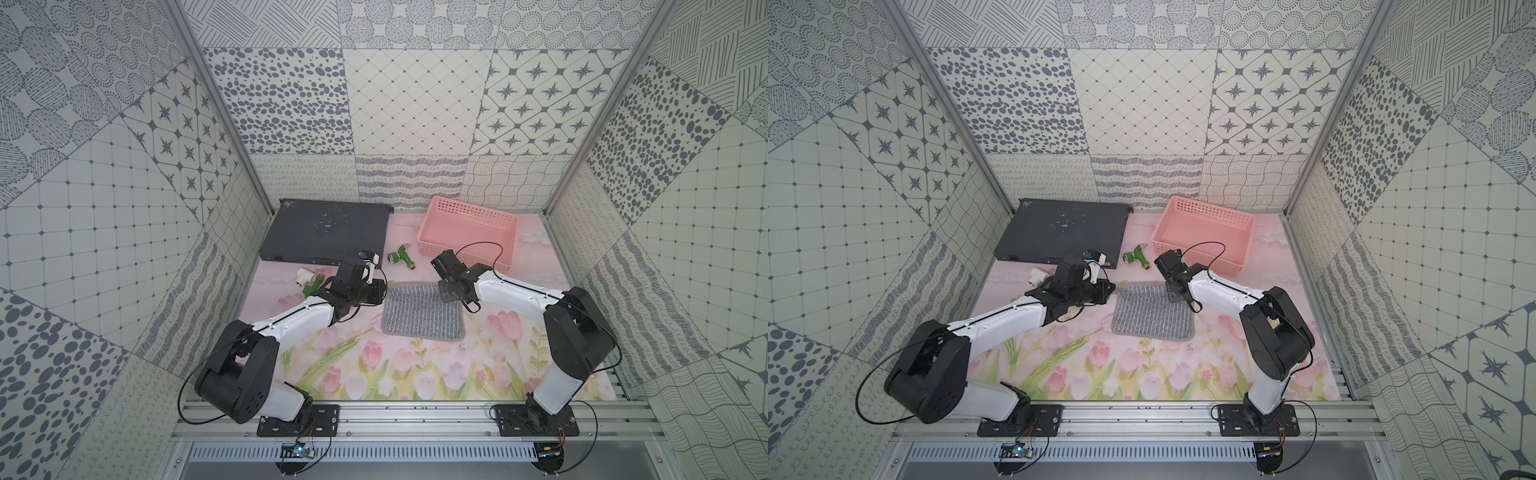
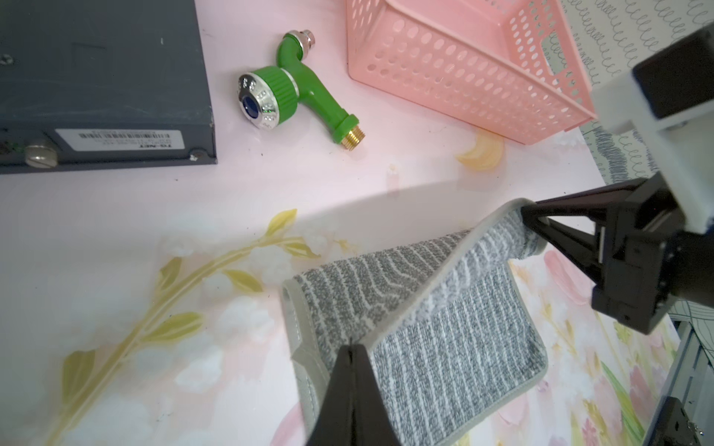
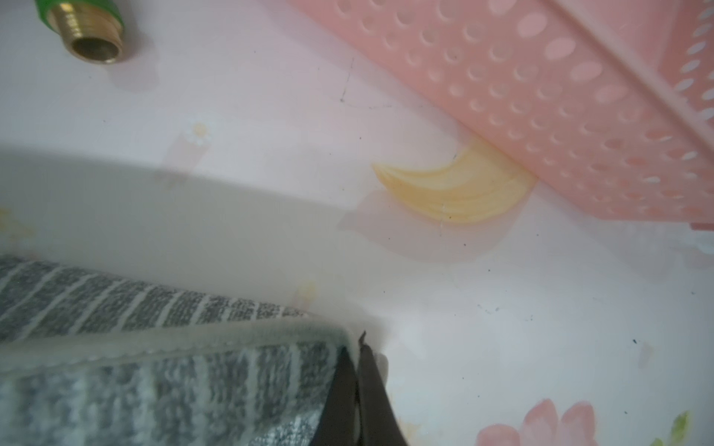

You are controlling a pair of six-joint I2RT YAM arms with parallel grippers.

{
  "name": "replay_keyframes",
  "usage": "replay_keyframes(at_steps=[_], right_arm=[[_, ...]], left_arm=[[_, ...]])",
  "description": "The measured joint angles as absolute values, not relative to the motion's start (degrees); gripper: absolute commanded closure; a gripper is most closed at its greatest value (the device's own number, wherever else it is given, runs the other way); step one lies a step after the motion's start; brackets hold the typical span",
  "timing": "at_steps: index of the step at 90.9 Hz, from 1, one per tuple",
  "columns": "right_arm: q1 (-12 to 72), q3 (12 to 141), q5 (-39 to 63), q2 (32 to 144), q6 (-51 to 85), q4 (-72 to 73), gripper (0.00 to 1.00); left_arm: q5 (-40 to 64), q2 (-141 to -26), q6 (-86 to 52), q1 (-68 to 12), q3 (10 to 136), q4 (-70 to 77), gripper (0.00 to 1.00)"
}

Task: Fold the square dishcloth
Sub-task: Fold the cleaning item at the center of the board.

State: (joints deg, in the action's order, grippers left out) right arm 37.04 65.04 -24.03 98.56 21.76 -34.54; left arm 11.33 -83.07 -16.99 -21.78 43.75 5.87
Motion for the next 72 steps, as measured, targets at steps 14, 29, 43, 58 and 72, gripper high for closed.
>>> replay_keyframes(at_steps=[14, 29, 43, 58, 72], right_arm=[[37.9, 62.2, -24.8, 96.1, 24.2, -34.2, 0.98], [39.0, 60.1, -24.9, 93.4, 26.5, -33.8, 0.96], [41.2, 58.6, -25.6, 92.9, 28.4, -34.2, 0.95], [43.2, 57.7, -27.0, 92.9, 30.7, -35.1, 0.95], [43.5, 57.2, -28.1, 92.9, 32.6, -35.6, 0.97]], left_arm=[[12.1, -80.1, -17.7, -21.8, 40.8, 5.9, 1.00], [12.9, -78.5, -18.6, -21.8, 38.3, 6.5, 1.00], [13.7, -78.0, -19.6, -21.8, 36.6, 6.7, 1.00], [13.9, -77.2, -20.4, -21.8, 34.7, 6.7, 1.00], [14.7, -76.6, -21.4, -21.8, 33.4, 7.0, 1.00]])
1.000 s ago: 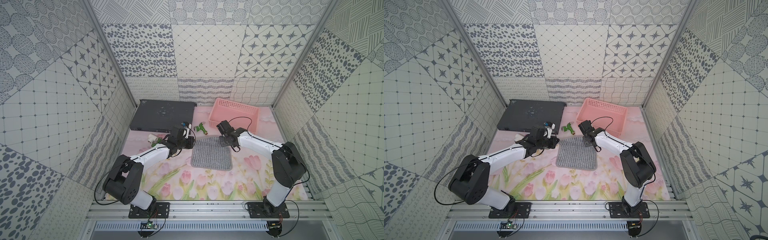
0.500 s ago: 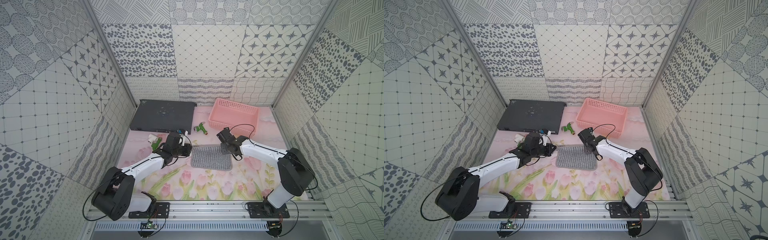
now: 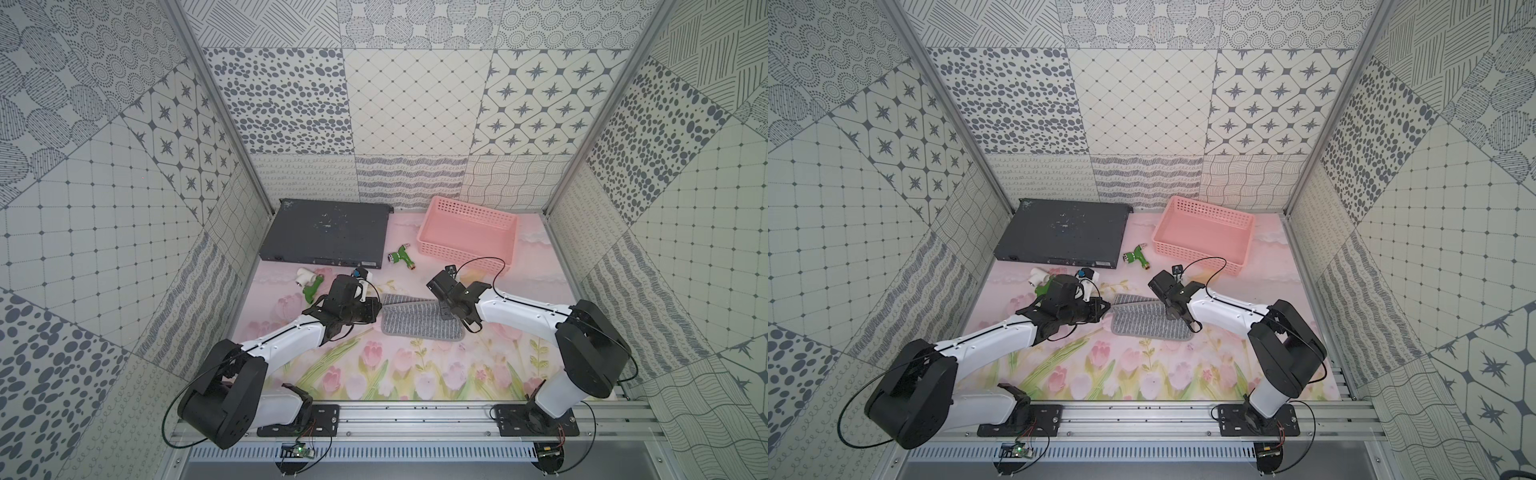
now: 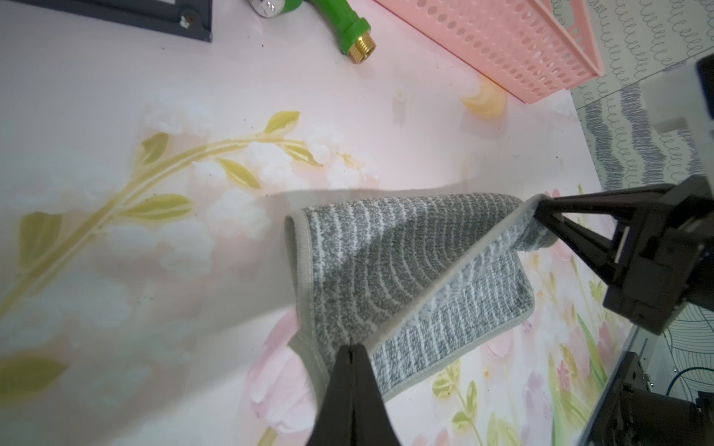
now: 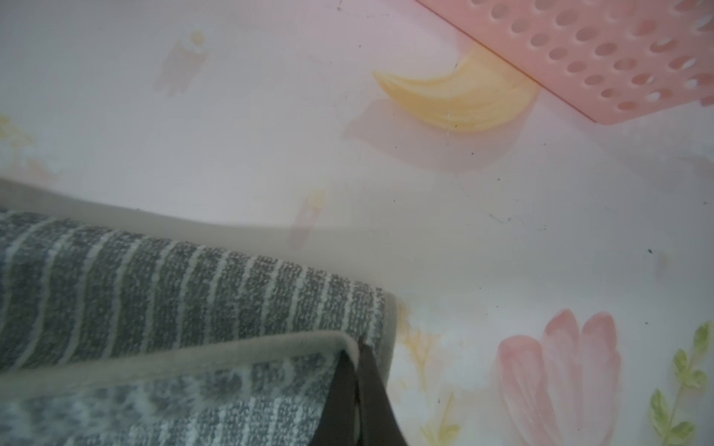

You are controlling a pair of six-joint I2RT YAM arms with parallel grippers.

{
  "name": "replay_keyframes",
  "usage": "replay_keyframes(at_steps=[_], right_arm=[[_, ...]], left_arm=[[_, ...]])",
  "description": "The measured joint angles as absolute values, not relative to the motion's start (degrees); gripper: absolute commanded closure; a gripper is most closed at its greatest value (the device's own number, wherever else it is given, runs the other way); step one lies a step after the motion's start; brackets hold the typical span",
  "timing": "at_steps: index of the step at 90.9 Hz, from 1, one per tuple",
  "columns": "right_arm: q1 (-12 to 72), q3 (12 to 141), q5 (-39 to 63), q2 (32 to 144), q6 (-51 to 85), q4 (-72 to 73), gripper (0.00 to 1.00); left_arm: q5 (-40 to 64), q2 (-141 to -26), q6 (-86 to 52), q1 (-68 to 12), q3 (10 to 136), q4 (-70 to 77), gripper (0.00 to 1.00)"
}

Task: Fold the square dishcloth
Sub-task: Fold the cleaning item at the center of the board.

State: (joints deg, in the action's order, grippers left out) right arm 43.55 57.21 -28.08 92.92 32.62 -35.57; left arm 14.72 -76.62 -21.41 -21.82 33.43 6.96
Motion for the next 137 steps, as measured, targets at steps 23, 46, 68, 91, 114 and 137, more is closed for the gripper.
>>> replay_keyframes(at_steps=[23, 46, 68, 91, 114, 137], right_arm=[[43.5, 55.7, -29.5, 89.9, 34.6, -36.3, 0.97], [43.7, 53.3, -29.3, 87.4, 35.9, -36.7, 0.97], [44.2, 52.2, -29.2, 87.3, 36.9, -37.1, 0.93], [45.1, 51.0, -28.7, 84.9, 37.1, -37.5, 0.93], [48.0, 49.5, -28.5, 84.0, 37.6, -38.1, 0.90], [50.6, 48.4, -27.6, 84.0, 39.5, -39.0, 0.81]], left_arm=[[16.8, -76.2, -22.8, -22.3, 32.9, 8.7, 1.00], [18.0, -76.4, -23.7, -23.2, 32.9, 9.3, 1.00], [18.5, -76.4, -24.1, -23.5, 32.4, 10.1, 1.00], [18.6, -76.7, -24.1, -23.7, 32.1, 10.5, 1.00], [18.8, -76.8, -24.3, -23.7, 30.4, 11.1, 1.00], [19.2, -78.2, -24.6, -24.0, 29.1, 11.4, 0.90]])
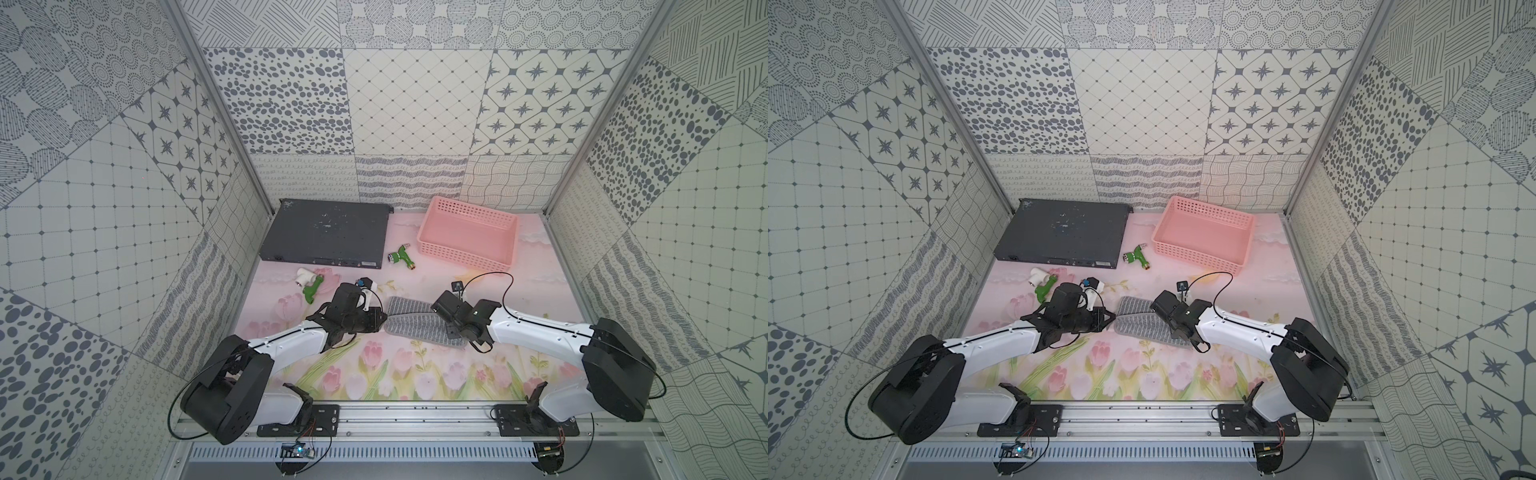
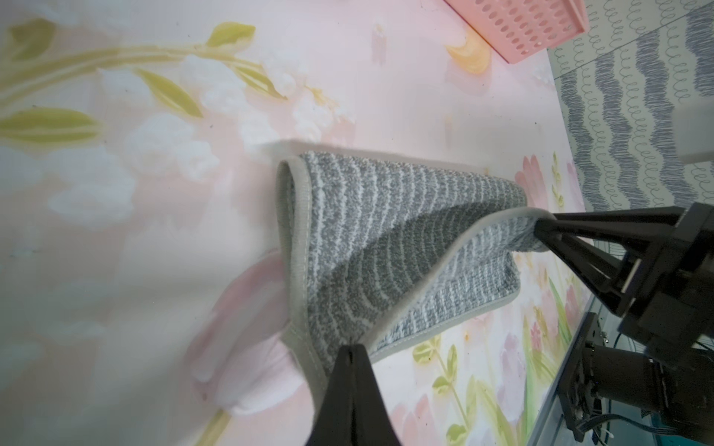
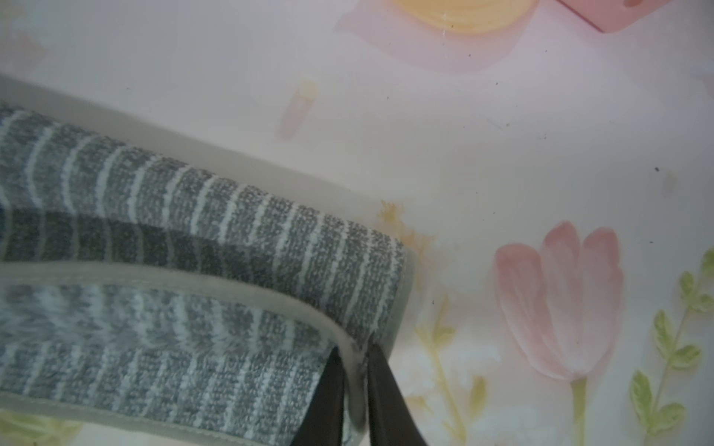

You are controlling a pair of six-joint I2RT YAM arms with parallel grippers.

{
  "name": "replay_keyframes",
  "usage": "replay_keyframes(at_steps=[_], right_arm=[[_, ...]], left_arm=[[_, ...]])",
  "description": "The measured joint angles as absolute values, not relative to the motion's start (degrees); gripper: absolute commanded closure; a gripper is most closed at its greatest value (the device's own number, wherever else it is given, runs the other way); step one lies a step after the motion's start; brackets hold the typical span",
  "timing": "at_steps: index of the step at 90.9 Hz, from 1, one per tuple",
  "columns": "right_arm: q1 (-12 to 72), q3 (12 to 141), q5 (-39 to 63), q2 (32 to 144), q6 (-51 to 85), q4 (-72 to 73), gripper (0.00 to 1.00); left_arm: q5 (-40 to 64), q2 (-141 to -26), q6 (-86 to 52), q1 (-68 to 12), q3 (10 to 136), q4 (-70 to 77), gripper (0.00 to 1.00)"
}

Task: Fold the square dishcloth
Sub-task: Fold the cleaning item at the center of the board.

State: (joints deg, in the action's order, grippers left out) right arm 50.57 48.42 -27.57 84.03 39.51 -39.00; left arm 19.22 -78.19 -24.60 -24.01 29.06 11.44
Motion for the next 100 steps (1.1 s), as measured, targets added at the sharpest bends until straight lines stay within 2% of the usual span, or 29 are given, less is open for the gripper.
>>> replay_keyframes(at_steps=[20, 59, 77, 100], right_arm=[[51.8, 46.7, -26.4, 83.5, 41.6, -39.7, 0.73], [52.4, 40.0, -20.4, 68.2, 46.2, -41.0, 0.60], [52.4, 39.9, -19.5, 64.2, 47.2, -41.1, 0.59], [52.4, 43.2, -19.6, 68.5, 48.8, -41.4, 0.62]], left_arm=[[20.0, -77.6, -25.3, -24.1, 28.1, 11.4, 0.75], [20.2, -73.1, -26.5, -24.1, 26.5, 11.2, 0.68], [19.6, -69.5, -27.3, -24.1, 26.3, 9.6, 0.63], [17.0, -63.1, -27.5, -24.1, 26.3, 6.6, 0.56]])
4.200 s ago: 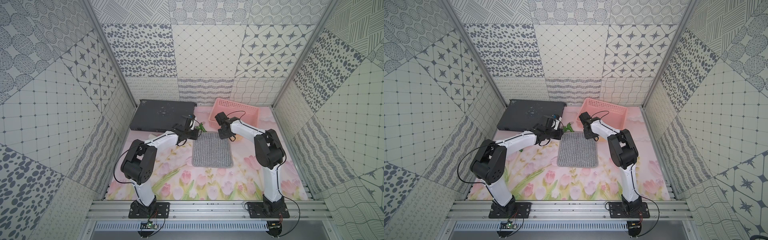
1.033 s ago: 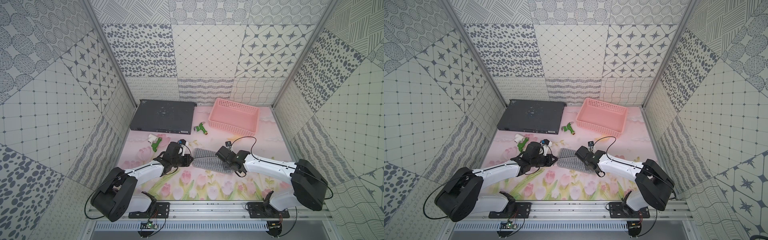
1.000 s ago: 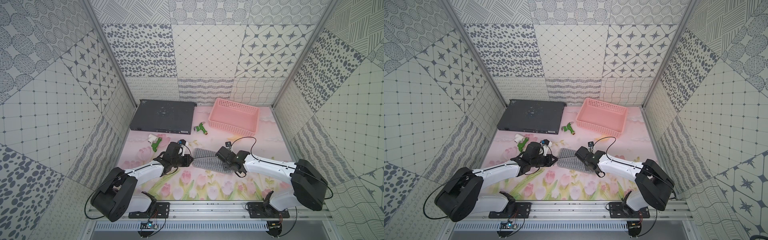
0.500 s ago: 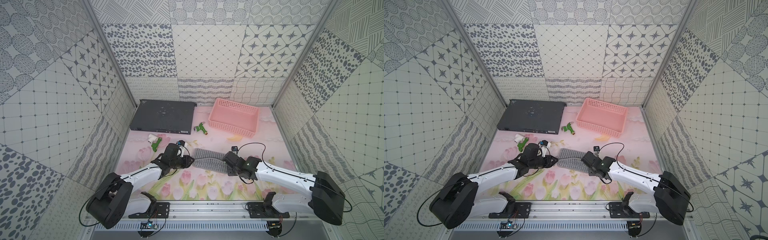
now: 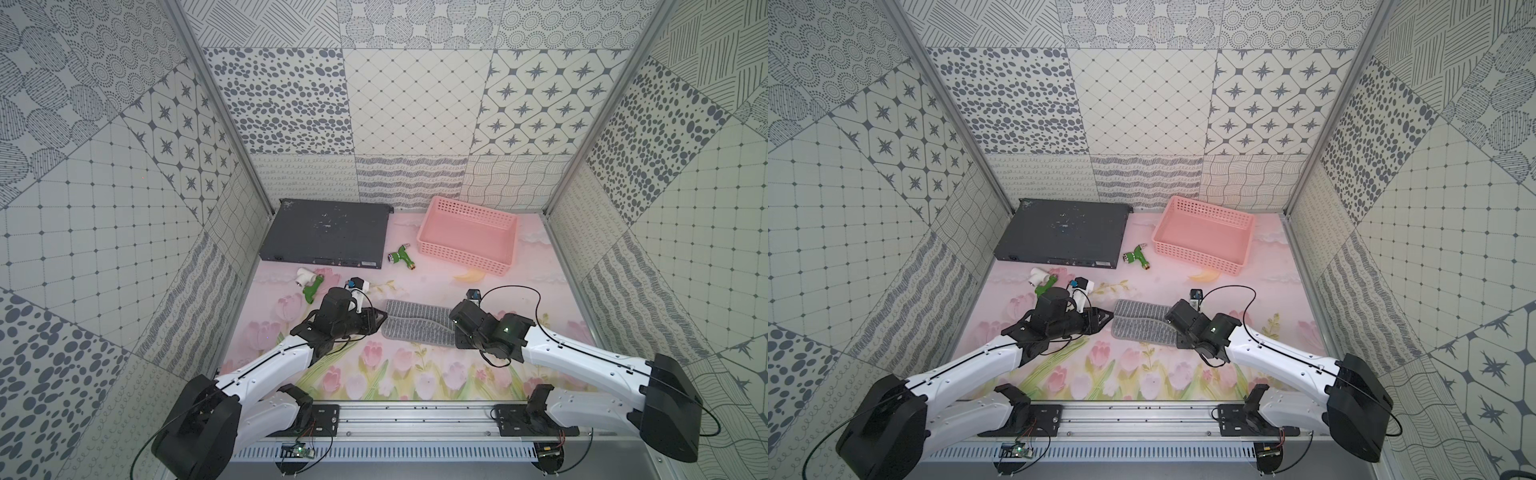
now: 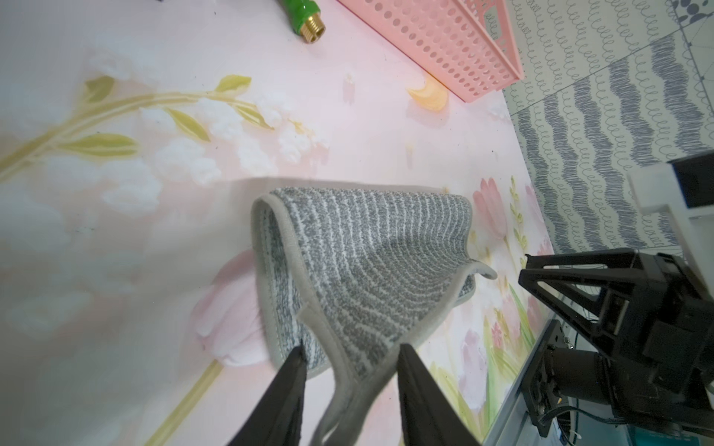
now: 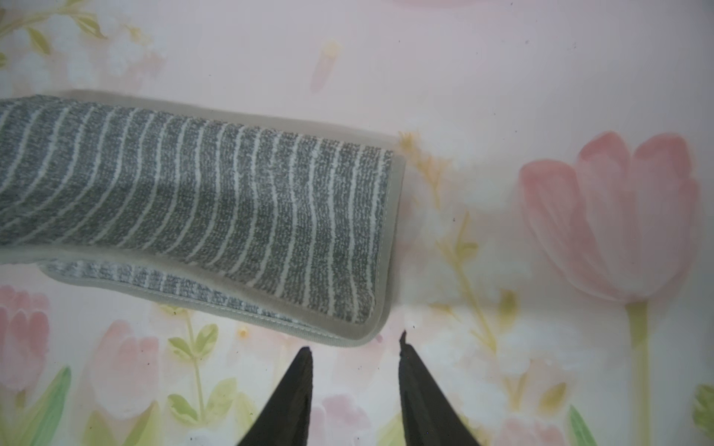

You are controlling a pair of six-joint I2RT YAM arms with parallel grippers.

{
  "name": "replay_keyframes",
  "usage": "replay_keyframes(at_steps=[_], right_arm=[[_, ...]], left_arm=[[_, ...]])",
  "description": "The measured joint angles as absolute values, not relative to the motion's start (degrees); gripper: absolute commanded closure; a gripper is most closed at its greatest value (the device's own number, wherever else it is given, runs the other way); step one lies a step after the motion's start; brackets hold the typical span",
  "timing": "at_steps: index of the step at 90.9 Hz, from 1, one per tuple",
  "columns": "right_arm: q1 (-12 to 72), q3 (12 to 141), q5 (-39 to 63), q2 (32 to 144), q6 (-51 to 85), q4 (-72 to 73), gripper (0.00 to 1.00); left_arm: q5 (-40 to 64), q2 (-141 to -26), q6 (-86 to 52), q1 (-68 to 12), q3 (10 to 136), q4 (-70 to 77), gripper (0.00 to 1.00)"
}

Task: Fold the square dishcloth
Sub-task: Fold the cleaning item at the center of the board.

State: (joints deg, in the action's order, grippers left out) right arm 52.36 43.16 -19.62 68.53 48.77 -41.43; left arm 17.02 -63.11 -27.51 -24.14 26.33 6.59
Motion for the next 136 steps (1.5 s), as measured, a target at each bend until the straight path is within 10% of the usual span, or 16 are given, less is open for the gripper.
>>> replay_keyframes(at_steps=[27, 46, 136], right_arm=[[51.7, 47.4, -20.1, 76.9, 51.5, -41.3, 0.66], [51.7, 48.7, -20.0, 79.9, 52.6, -40.9, 0.68], [51.7, 45.0, -16.8, 85.4, 56.5, -31.3, 0.68]], left_arm=[[15.1, -61.5, -28.2, -24.3, 26.3, 4.9, 0.38], [14.1, -59.8, -29.0, -24.4, 25.3, 3.6, 0.02], [9.6, -58.2, -30.5, -24.5, 22.1, 1.1, 0.02]])
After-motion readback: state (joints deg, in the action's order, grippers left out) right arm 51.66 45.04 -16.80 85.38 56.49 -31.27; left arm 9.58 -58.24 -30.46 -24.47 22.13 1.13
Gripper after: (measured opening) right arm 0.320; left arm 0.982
